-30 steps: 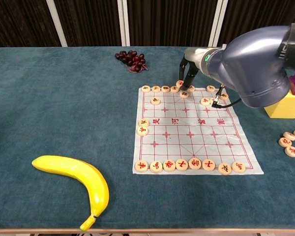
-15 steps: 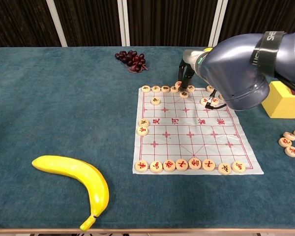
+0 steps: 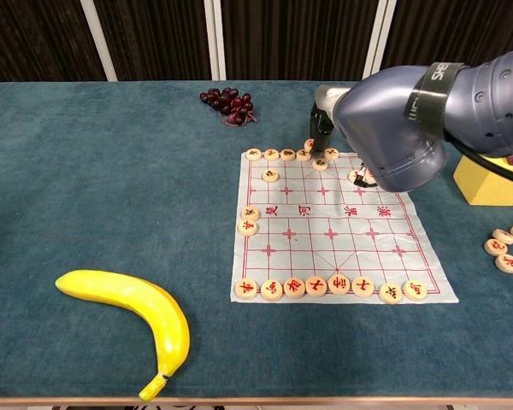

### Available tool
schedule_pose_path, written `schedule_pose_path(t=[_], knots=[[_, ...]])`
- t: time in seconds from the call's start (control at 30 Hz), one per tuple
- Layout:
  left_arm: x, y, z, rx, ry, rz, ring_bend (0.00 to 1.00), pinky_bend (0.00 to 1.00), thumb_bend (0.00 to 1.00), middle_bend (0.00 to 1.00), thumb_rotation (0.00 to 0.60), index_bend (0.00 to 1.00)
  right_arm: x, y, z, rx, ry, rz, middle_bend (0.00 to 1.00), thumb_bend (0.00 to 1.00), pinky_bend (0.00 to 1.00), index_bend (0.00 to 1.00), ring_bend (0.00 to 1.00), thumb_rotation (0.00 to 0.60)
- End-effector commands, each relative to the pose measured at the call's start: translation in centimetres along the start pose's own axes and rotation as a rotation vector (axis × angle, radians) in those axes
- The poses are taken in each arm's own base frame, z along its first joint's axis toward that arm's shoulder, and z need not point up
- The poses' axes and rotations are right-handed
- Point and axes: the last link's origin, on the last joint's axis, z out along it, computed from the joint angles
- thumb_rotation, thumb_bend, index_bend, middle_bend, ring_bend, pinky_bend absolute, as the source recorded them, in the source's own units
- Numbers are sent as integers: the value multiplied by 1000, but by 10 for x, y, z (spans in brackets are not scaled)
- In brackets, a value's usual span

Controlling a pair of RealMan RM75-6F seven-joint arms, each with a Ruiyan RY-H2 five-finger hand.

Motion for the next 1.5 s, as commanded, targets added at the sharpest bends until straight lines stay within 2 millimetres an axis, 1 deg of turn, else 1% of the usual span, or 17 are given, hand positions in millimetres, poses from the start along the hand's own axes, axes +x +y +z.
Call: schedule_pose_path(t=[0.03, 0.57, 1.07, 1.5], knots=[[0, 0, 0, -1, -1, 0, 0, 73, 27, 0, 600, 17, 0, -3, 0, -2, 4, -2, 0, 374, 42, 513, 0, 600], [-2, 1, 0, -3, -5, 5, 0, 73, 27, 0, 600, 17, -5, 1, 5, -34, -18, 11, 0, 374, 42, 513, 0, 600], [-3, 2, 0, -6, -13, 5, 0, 73, 28, 0, 600, 17, -7, -8, 5, -24, -24, 12, 0, 374, 42, 513, 0, 600], [-2, 1, 1, -4, -13, 1, 0, 73, 28, 0, 600, 17, -8, -11, 6, -28, -24, 9, 0, 375, 42, 513, 0, 600]])
